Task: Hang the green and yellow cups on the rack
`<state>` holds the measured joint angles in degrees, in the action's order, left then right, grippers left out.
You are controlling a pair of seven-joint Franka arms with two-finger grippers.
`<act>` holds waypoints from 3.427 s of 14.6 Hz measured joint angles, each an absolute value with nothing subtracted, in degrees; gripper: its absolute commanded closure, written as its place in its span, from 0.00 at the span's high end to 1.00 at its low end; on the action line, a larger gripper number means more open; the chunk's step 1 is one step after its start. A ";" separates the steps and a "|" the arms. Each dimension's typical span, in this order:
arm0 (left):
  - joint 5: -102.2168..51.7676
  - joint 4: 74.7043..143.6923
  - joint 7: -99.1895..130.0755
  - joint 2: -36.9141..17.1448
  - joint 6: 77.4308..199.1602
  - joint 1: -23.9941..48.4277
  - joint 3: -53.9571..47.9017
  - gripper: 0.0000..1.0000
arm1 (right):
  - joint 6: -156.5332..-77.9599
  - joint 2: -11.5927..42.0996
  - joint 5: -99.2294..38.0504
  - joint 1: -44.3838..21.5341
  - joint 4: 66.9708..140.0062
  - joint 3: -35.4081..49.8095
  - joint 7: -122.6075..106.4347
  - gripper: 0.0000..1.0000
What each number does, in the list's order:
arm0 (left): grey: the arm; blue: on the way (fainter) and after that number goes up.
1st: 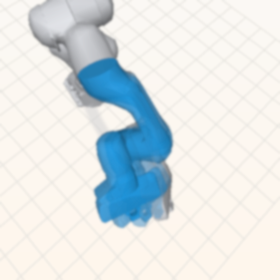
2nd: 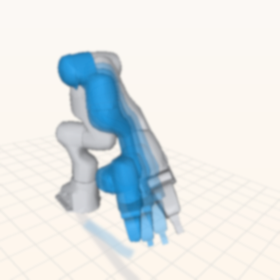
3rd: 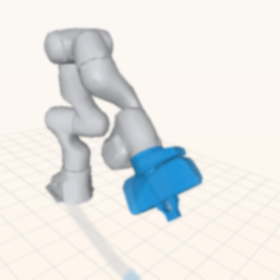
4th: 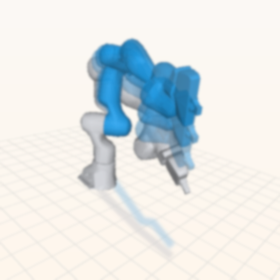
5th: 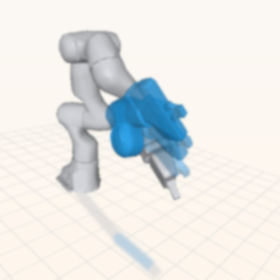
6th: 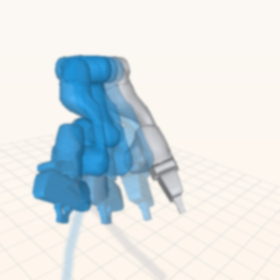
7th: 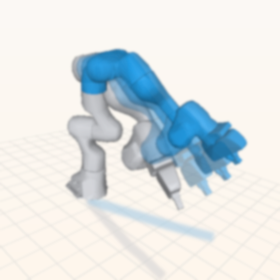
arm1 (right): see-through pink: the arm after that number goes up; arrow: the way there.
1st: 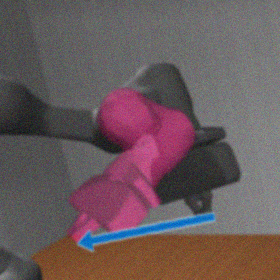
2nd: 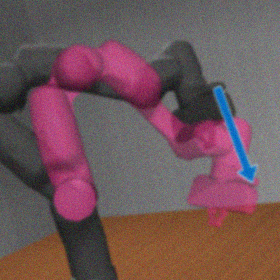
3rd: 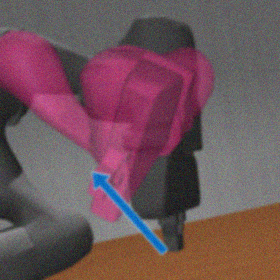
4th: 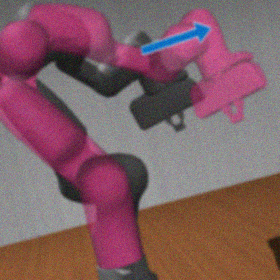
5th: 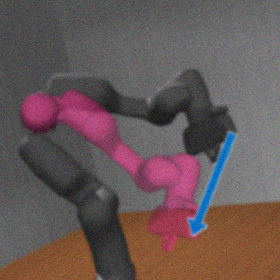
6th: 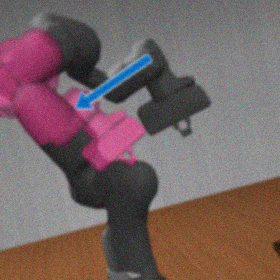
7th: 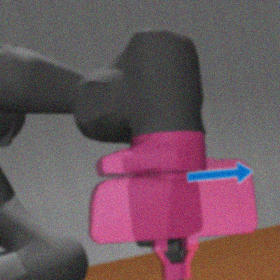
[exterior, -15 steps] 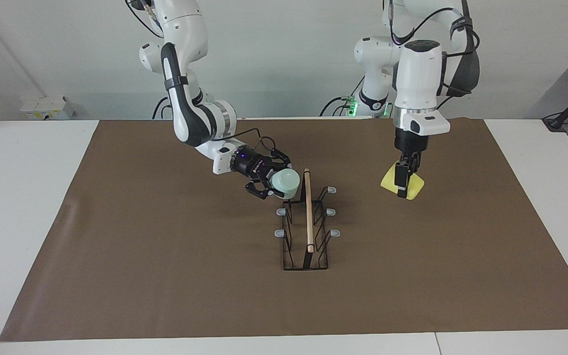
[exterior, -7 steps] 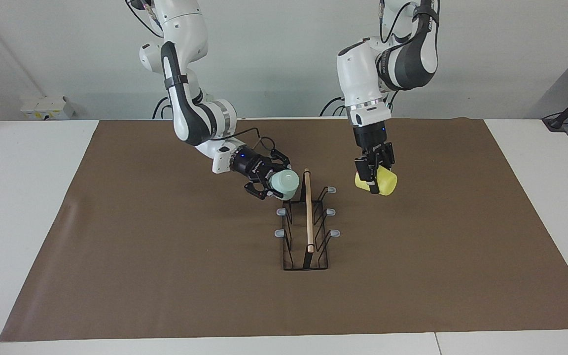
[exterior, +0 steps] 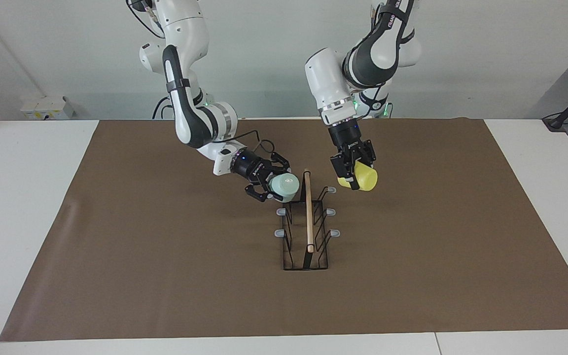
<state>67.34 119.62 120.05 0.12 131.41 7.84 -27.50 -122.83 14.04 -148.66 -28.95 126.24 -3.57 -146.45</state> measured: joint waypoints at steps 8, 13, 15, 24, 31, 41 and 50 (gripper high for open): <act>83.05 119.53 134.29 -6.85 121.41 7.85 -32.95 0.00 | -126.11 15.02 -148.17 -29.04 126.25 -3.50 -146.81 0.00; 86.46 119.19 139.39 -10.10 116.32 7.89 -36.11 0.00 | -128.30 15.25 -147.92 -29.23 126.29 -3.29 -146.83 1.00; 88.11 118.70 142.89 -12.52 113.27 8.00 -38.09 0.00 | -128.29 15.26 -147.91 -29.22 126.29 -3.33 -146.83 1.00; 88.64 118.42 144.97 -14.36 109.92 9.27 -39.80 0.12 | -129.58 13.94 -144.19 -27.33 125.93 -3.70 -147.31 1.00; 88.59 118.15 145.07 -14.45 108.49 9.40 -40.65 0.80 | -133.03 8.95 -131.40 -19.66 127.76 -3.74 -147.81 1.00; 87.83 117.36 142.50 -13.85 107.50 9.27 -40.97 1.00 | -128.84 7.15 -78.97 4.73 125.21 -4.17 -142.04 1.00; 67.27 111.12 94.87 -10.23 111.27 7.67 -36.35 1.00 | -128.47 4.69 -24.22 10.20 110.34 -4.06 -109.49 1.00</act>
<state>67.27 111.12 94.87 -10.23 111.27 7.67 -36.35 -128.47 4.69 -24.22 10.20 110.34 -4.06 -109.49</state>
